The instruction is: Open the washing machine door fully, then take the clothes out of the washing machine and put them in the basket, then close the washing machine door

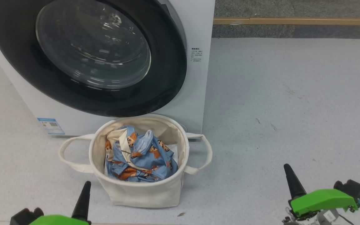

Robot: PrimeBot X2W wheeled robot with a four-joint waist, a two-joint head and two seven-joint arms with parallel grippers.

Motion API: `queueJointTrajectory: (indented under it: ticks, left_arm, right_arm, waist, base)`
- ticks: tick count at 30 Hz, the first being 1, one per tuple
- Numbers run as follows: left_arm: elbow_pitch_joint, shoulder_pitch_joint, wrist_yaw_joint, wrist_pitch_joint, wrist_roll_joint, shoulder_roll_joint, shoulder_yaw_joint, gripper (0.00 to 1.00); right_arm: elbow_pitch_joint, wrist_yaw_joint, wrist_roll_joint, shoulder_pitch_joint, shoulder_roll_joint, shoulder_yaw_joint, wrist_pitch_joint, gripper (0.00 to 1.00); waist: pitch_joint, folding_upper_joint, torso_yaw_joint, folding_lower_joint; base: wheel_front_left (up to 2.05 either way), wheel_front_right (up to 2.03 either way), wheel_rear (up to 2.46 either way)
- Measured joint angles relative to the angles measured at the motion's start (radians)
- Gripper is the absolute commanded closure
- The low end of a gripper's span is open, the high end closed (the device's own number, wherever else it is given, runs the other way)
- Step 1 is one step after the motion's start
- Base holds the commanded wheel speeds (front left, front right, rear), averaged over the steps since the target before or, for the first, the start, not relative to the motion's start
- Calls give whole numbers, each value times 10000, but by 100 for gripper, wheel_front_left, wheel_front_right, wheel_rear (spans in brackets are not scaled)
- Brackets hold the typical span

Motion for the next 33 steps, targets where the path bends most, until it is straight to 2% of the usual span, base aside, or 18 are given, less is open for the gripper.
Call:
queueJointTrajectory:
  ticks: [33]
  left_arm:
    - [259, -204, -433, 642, -2119, -635, 1120, 100]
  right_arm:
    - [27, -2, 3243, 0, 159, -1283, 642, 100]
  waist:
    - [65, 0, 27, 0]
  base:
    - [0, 0, 0]
